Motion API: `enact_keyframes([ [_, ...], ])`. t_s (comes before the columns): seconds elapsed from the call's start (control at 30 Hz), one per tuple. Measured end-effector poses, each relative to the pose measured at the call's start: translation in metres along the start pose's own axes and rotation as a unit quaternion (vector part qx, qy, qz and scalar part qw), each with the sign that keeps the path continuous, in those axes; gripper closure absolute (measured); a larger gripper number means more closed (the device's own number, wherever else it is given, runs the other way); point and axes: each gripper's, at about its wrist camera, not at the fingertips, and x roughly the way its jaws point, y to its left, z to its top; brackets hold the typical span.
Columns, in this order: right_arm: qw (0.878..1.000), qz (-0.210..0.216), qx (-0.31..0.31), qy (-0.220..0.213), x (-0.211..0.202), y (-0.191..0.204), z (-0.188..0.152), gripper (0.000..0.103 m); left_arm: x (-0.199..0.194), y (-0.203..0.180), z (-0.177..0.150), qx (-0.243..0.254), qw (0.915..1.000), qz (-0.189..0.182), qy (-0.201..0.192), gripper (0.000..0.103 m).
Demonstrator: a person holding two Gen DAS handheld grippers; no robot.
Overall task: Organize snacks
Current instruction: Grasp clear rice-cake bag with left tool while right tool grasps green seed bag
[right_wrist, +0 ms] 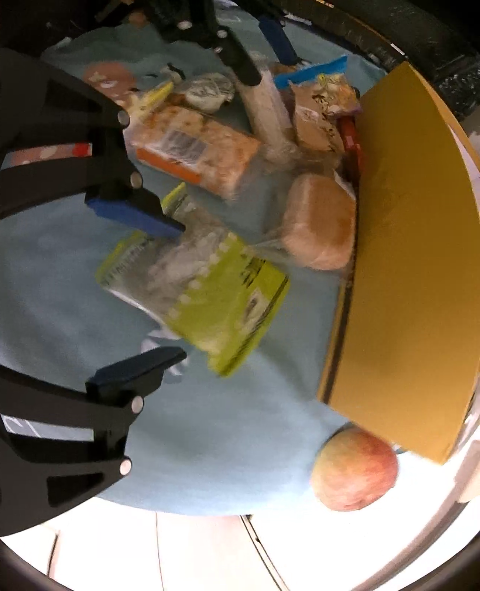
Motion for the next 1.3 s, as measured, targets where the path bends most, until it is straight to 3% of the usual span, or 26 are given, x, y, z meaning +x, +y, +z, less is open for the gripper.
enact_keyframes([
  [0.03,1.0,-0.007,-0.001,0.002,0.003,0.005,0.004,0.035,0.006,-0.006,0.001,0.014,0.9998,-0.006,0.01,0.043],
  [0.07,1.0,-0.013,-0.004,0.003,0.007,0.008,0.006,0.033,0.013,-0.014,-0.001,0.036,0.999,-0.006,0.025,0.061],
  [0.1,1.0,-0.012,-0.004,0.001,0.008,0.01,0.006,0.032,0.016,-0.019,-0.003,0.051,0.9981,-0.002,0.035,0.07],
  [0.13,1.0,-0.005,0.002,-0.001,0.009,0.009,0.006,0.033,0.018,-0.022,-0.005,0.055,0.9977,-0.002,0.04,0.072],
  [0.27,1.0,0.024,0.006,-0.011,0.002,0.009,0.0,0.06,0.006,-0.018,-0.016,0.03,0.9986,-0.026,0.035,0.076],
  [0.37,0.998,0.058,0.028,-0.018,-0.008,0.002,-0.004,0.069,-0.011,-0.011,-0.025,-0.005,0.9989,-0.044,0.016,0.076],
  [0.5,0.996,0.079,0.037,-0.022,-0.018,-0.007,-0.02,0.073,-0.032,-0.007,-0.037,-0.031,0.9982,-0.051,0.0,0.076],
  [0.63,0.998,0.058,0.034,-0.002,-0.008,-0.002,-0.02,0.069,-0.045,-0.009,-0.042,-0.032,0.9981,-0.053,-0.004,0.076],
  [0.73,0.999,0.004,0.041,0.005,-0.004,-0.003,-0.012,0.034,-0.046,-0.009,-0.044,-0.038,0.998,-0.05,-0.002,0.076],
  [0.87,0.999,0.006,0.043,-0.007,-0.002,0.02,0.01,0.031,-0.048,-0.007,-0.046,-0.041,0.9982,-0.043,-0.001,0.076],
  [0.97,0.997,-0.044,0.052,0.027,0.022,0.042,0.023,0.028,-0.046,-0.006,-0.048,-0.046,0.9982,-0.038,0.002,0.076],
  [1.03,0.995,-0.054,0.071,0.05,0.038,0.049,0.026,0.022,-0.045,-0.004,-0.05,-0.049,0.9982,-0.034,0.005,0.076],
  [1.1,0.994,-0.064,0.084,0.027,0.039,0.049,0.022,0.014,-0.043,-0.002,-0.052,-0.054,0.998,-0.032,0.008,0.076],
  [1.13,0.995,-0.048,0.085,0.024,0.038,0.048,0.021,0.019,-0.043,-0.001,-0.053,-0.055,0.998,-0.032,0.008,0.076],
  [1.17,0.996,-0.027,0.083,0.021,0.037,0.05,0.022,0.032,-0.043,0.0,-0.054,-0.056,0.9979,-0.032,0.007,0.076],
  [1.23,0.998,-0.018,0.062,0.025,0.034,0.05,0.021,0.039,-0.044,0.001,-0.056,-0.059,0.9977,-0.033,0.005,0.076],
  [1.3,0.997,0.02,0.07,0.025,0.03,0.043,0.015,0.04,-0.044,0.004,-0.056,-0.064,0.9974,-0.034,0.003,0.075],
])
